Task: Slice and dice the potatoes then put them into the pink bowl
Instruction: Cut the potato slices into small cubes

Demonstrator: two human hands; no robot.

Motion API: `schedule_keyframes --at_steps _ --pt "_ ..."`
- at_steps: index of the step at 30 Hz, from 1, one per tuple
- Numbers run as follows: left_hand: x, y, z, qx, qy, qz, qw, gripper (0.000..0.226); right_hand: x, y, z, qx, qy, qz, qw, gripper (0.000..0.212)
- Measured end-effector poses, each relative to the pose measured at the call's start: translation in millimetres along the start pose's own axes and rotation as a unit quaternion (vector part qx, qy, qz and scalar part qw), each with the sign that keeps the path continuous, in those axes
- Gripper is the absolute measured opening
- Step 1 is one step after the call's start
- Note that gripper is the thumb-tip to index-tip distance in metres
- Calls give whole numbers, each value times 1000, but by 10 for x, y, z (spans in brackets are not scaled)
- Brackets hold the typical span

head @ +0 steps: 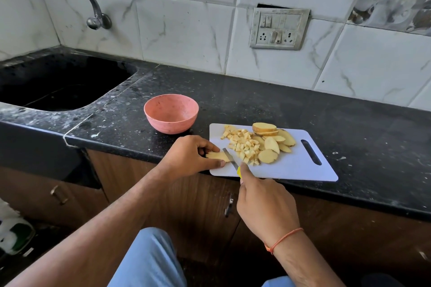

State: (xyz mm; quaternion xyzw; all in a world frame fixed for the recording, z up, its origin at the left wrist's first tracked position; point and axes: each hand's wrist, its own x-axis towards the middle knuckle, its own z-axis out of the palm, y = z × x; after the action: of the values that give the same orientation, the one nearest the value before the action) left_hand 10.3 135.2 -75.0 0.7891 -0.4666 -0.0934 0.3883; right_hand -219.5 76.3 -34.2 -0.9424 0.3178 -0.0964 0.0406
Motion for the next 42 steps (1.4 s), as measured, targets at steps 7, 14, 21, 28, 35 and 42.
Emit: schedule_keyframes --at_steps 7,14,21,28,35,42 --pt "13 26 3 5 -1 -15 1000 46 182 -137 72 -49 -31 2 998 65" --pt "-21 43 18 1 4 -19 1000 45 -74 -21 10 -71 -43 -16 996 65" --pt "-23 27 38 1 11 -24 1000 47 -325 41 -118 -89 -58 -5 994 64" --pt "-19 34 -3 5 -3 -13 1000 49 -347 213 -94 -77 -26 36 996 64" --pt "-18 9 -72 -21 -21 -23 999 47 -272 210 -71 15 24 30 999 55" --pt "0 -3 -73 -15 -23 -17 999 41 -127 155 6 -3 14 16 1000 55"
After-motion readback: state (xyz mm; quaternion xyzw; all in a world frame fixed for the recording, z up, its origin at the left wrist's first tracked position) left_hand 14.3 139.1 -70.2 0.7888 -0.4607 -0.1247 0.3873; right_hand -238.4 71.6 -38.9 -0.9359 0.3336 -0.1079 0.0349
